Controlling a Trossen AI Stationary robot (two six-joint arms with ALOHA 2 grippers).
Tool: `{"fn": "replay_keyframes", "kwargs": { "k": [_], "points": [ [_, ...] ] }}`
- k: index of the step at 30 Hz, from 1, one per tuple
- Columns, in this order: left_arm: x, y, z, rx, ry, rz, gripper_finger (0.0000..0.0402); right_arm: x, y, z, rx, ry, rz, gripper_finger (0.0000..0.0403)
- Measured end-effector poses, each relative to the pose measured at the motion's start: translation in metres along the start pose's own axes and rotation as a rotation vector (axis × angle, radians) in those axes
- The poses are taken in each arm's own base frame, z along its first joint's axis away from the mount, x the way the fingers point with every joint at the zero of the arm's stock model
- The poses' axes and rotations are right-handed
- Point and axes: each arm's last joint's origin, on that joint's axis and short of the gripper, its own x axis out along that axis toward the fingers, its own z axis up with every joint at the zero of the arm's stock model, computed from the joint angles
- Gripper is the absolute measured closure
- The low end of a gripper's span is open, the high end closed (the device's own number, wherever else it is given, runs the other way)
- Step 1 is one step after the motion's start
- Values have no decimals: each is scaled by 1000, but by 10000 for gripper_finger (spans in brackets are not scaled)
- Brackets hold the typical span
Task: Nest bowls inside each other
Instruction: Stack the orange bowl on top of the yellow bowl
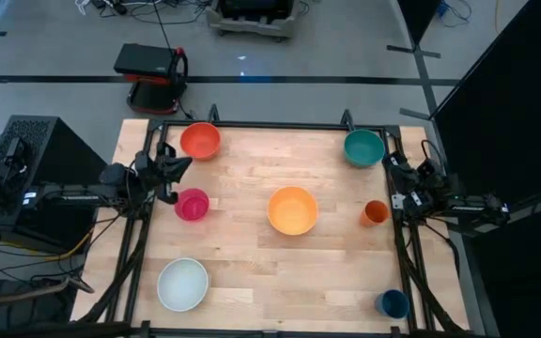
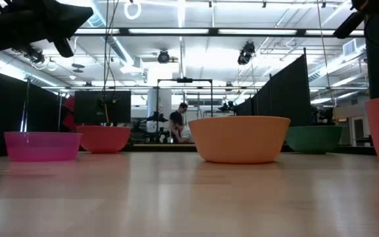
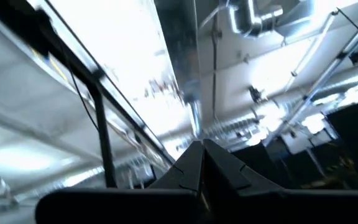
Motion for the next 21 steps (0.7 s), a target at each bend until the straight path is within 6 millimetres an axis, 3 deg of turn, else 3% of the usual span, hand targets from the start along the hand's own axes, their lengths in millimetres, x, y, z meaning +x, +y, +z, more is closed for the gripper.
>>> {"fn": "replay_keyframes", "kwargs": {
  "k": [10,13,21],
  "points": [
    [7,0,15,-103,-11,109,402,2,-8,-3,-5,-40,-228,403],
    [13,-2,22,-73,97,141,402,5,-11,-10,-11,5,-270,403],
    [29,-4,39,-3,452,289,402,39,-12,-14,-124,258,-389,403]
  ]
}}
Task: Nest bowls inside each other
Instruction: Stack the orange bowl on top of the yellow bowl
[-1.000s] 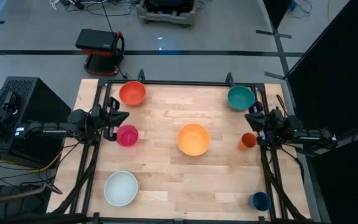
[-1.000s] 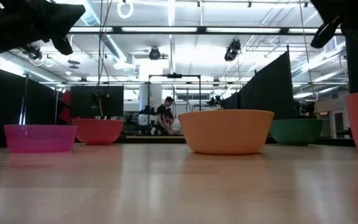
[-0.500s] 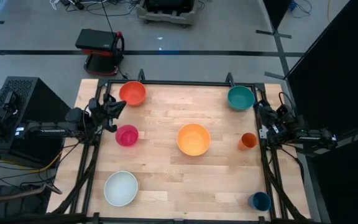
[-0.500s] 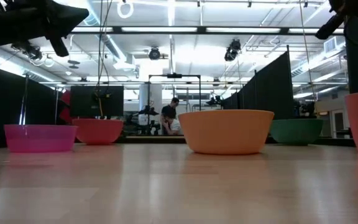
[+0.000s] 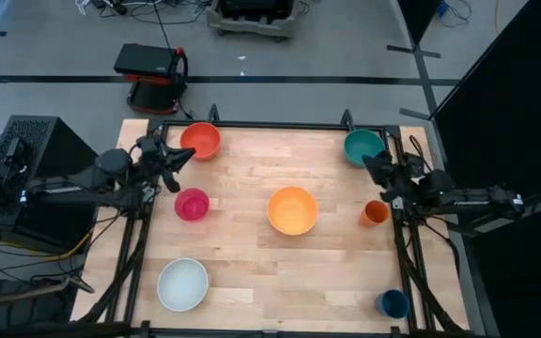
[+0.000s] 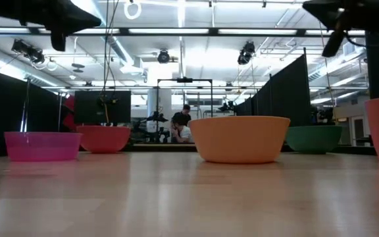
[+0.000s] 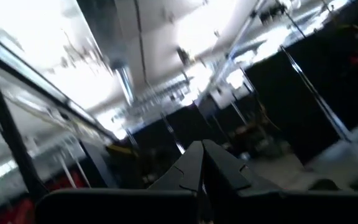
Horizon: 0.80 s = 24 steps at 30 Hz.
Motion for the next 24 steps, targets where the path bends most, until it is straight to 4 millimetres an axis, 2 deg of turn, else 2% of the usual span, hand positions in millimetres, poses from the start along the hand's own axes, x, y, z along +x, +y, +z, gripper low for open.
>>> {"fn": "replay_keyframes", "kwargs": {
  "k": [9,11,22,24],
  "points": [
    [-11,1,24,129,359,204,402,39,8,-2,-157,268,-131,403],
    [-9,0,24,154,435,234,402,45,8,0,-169,275,-150,403],
    [43,-16,3,289,692,309,402,53,-2,9,-63,233,-197,403],
    [47,-16,6,324,705,319,383,54,-2,9,-55,227,-192,403]
  ]
}}
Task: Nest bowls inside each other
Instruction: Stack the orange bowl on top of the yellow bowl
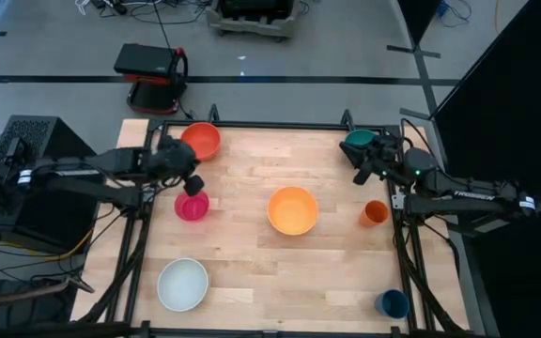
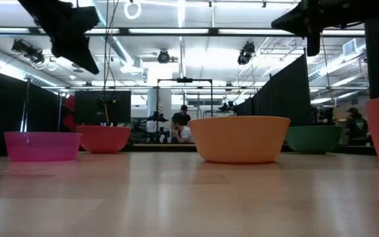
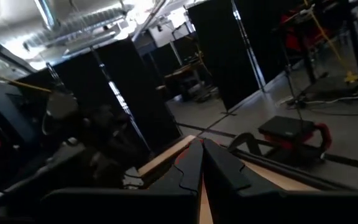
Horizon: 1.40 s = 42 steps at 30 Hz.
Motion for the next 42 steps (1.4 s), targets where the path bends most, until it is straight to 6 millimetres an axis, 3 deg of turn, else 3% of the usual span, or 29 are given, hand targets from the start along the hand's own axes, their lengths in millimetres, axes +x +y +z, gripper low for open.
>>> {"fn": "replay_keyframes", "kwargs": {
  "k": [15,21,25,28,42],
  "points": [
    [14,12,36,229,91,137,227,0,2,4,48,-39,34,403],
    [18,19,35,290,146,157,120,0,3,6,57,-60,41,403],
    [29,22,32,307,229,166,78,2,3,5,53,-59,40,403],
    [41,22,32,311,286,154,63,4,3,4,51,-51,37,403],
    [101,24,25,312,522,79,75,7,3,1,49,-32,51,403]
  ]
}}
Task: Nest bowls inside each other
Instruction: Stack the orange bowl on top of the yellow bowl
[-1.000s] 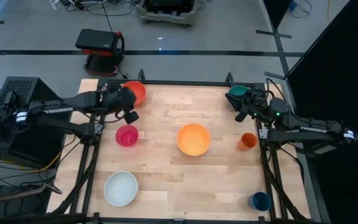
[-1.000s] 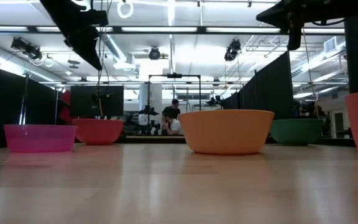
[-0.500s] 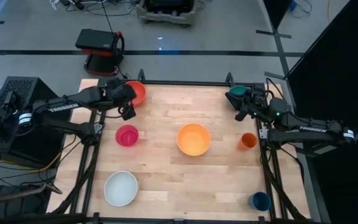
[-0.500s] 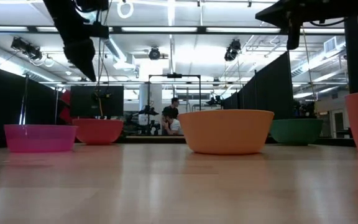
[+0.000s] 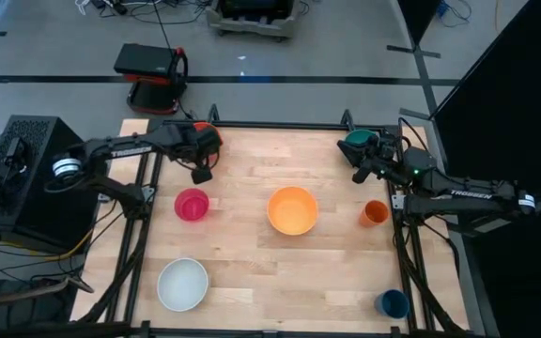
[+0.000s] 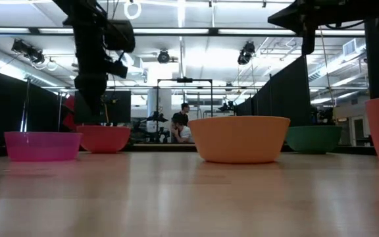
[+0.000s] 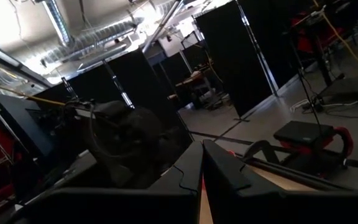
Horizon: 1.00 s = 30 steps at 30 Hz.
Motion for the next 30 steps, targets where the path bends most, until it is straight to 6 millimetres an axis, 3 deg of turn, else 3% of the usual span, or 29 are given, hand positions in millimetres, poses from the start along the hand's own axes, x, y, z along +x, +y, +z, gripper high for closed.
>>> {"fn": "replay_keyframes", "kwargs": {
  "k": [11,30],
  "points": [
    [32,7,6,-42,99,-115,78,1,0,-1,2,7,9,403],
    [56,7,11,-57,157,-129,132,0,0,0,6,3,11,403]
  ]
}}
